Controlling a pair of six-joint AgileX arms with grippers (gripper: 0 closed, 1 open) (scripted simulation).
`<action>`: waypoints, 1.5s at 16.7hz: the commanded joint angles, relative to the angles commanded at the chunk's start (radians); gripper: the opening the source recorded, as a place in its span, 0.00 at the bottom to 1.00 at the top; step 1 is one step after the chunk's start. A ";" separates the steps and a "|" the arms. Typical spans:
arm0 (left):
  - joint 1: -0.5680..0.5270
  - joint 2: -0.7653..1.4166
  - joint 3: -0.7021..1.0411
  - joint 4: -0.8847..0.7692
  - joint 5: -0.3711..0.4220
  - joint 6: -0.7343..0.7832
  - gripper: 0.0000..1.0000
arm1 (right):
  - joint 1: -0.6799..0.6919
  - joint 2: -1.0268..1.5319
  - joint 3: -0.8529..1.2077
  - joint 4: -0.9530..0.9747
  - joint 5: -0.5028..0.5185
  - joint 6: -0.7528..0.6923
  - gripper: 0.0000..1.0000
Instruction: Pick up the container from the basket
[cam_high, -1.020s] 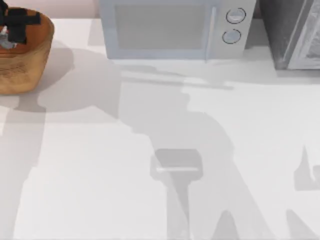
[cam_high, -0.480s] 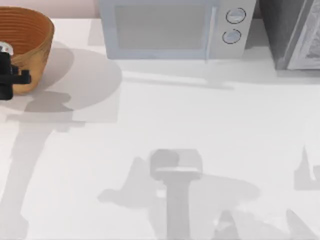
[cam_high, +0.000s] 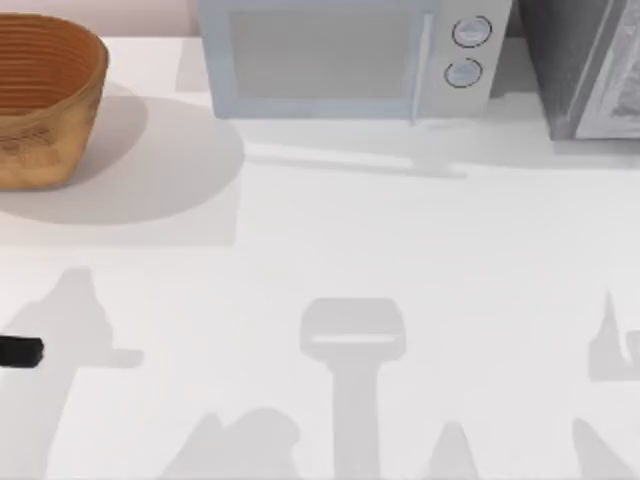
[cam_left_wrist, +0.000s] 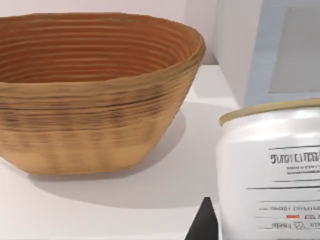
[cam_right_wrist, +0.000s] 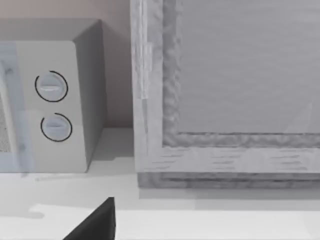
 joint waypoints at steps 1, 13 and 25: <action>0.006 -0.069 -0.056 0.037 -0.017 0.000 0.00 | 0.000 0.000 0.000 0.000 0.000 0.000 1.00; 0.023 -0.250 -0.203 0.156 -0.071 0.005 0.00 | 0.000 0.000 0.000 0.000 0.000 0.000 1.00; -0.082 0.472 0.185 0.596 0.296 0.063 0.00 | 0.000 0.000 0.000 0.000 0.000 0.000 1.00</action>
